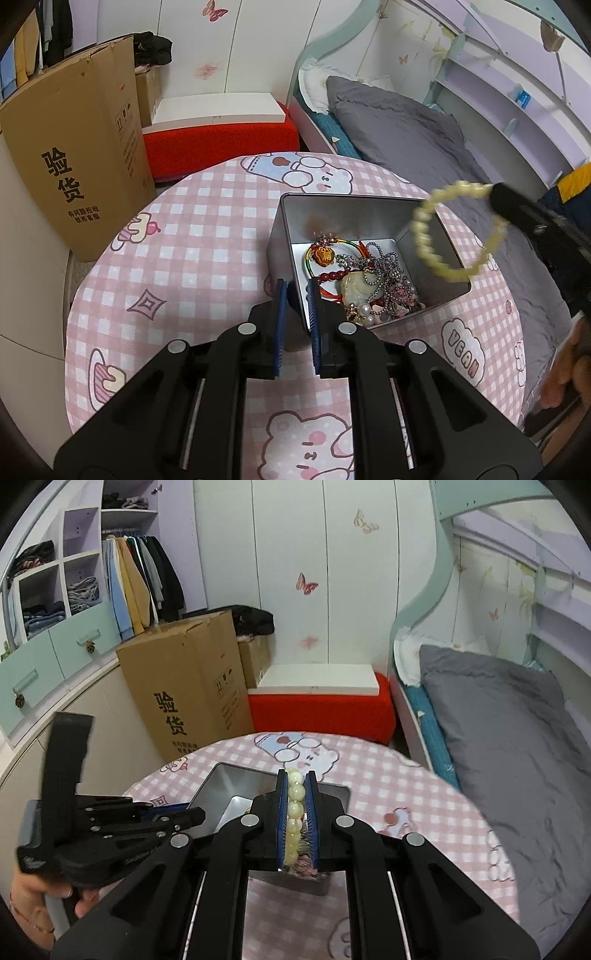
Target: Organize jewelry
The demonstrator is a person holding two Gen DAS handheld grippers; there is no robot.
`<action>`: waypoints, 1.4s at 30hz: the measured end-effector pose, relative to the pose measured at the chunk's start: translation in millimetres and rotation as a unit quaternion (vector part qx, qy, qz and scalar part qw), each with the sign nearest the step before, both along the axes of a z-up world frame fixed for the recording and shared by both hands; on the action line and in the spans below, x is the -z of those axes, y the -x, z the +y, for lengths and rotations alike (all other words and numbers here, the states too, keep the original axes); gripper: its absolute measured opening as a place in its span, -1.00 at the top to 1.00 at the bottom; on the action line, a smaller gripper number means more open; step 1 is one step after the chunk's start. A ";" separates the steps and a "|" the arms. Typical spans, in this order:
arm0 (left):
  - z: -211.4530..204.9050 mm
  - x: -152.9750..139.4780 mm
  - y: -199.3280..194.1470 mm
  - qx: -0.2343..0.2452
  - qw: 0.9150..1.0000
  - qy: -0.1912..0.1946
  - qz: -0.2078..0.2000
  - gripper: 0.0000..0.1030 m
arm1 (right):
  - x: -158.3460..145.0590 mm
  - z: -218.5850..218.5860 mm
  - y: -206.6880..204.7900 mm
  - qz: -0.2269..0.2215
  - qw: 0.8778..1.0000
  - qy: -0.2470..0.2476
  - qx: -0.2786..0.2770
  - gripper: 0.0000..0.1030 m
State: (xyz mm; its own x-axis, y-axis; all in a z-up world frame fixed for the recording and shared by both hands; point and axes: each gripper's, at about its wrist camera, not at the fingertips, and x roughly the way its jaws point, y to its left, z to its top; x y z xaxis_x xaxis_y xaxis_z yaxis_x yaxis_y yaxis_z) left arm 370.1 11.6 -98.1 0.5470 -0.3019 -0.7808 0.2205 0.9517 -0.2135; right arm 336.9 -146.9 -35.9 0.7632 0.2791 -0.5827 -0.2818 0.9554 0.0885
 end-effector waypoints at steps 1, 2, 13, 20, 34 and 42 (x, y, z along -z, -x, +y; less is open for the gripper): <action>-0.3 -0.3 0.9 0.000 1.000 -0.001 -0.001 0.77 | 5.8 3.1 -4.2 0.008 1.000 -0.004 -0.003 0.85; -0.6 -0.4 1.1 0.001 1.000 -0.002 -0.002 0.77 | 8.6 4.8 -4.8 0.011 1.000 -0.005 -0.004 0.85; -1.5 -0.4 0.8 0.000 1.000 -0.004 -0.005 0.77 | 27.9 5.0 -10.8 0.046 0.998 -0.034 0.002 0.81; -2.8 -3.4 6.2 -0.001 1.000 -0.012 -0.020 0.76 | 15.9 -0.3 2.6 0.031 0.998 -0.052 0.001 0.69; 3.8 -59.7 87.5 -0.021 0.989 -0.039 -0.143 -0.01 | -22.0 -16.4 94.2 -0.046 0.998 -0.031 0.037 0.07; 8.8 -96.5 179.6 -0.037 0.970 -0.051 -0.235 -0.30 | -44.2 -9.0 174.5 -0.122 0.990 -0.011 0.065 -0.17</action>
